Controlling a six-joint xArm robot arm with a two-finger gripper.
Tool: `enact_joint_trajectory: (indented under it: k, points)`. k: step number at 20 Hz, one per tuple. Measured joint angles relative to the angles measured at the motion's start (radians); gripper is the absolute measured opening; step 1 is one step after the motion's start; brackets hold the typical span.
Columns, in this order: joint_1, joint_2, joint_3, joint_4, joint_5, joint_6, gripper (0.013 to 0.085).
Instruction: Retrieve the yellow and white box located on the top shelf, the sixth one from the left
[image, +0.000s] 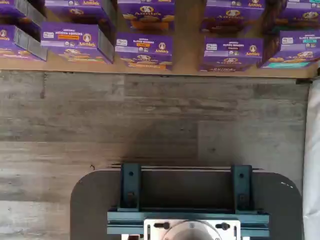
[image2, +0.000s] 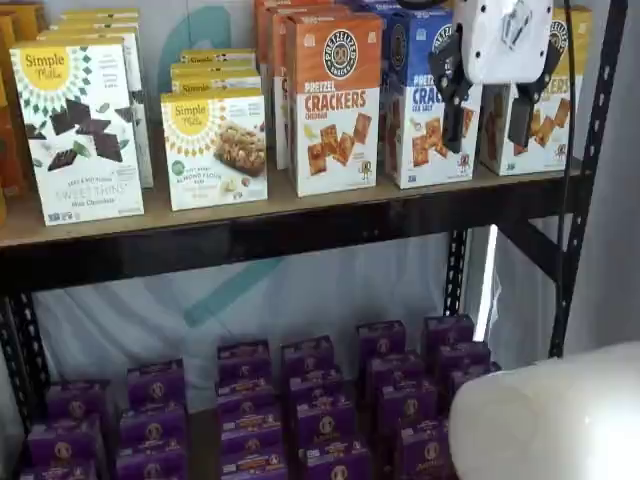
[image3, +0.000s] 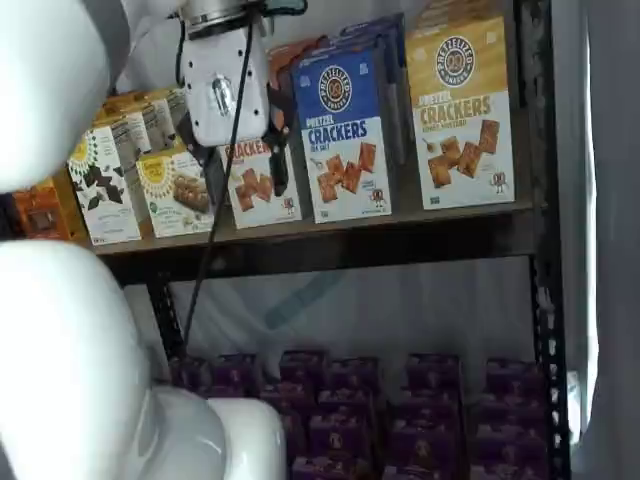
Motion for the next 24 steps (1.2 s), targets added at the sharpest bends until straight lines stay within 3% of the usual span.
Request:
enact_joint_trajectory:
  k: [3, 7, 10, 13, 20, 23, 24]
  points:
    - [-0.017, 0.005, -0.003, 0.02, 0.008, -0.009, 0.085]
    - [-0.013, 0.005, 0.0, 0.01, -0.003, -0.009, 0.085]
    - [0.01, -0.007, 0.017, -0.045, -0.051, -0.008, 0.085]
    - [0.003, -0.014, 0.038, -0.097, -0.12, -0.028, 0.085]
    - [-0.165, 0.03, 0.041, -0.104, -0.264, -0.182, 0.085]
    - [-0.244, 0.063, 0.024, -0.084, -0.307, -0.254, 0.085]
    - [-0.298, 0.09, 0.008, -0.069, -0.332, -0.302, 0.085]
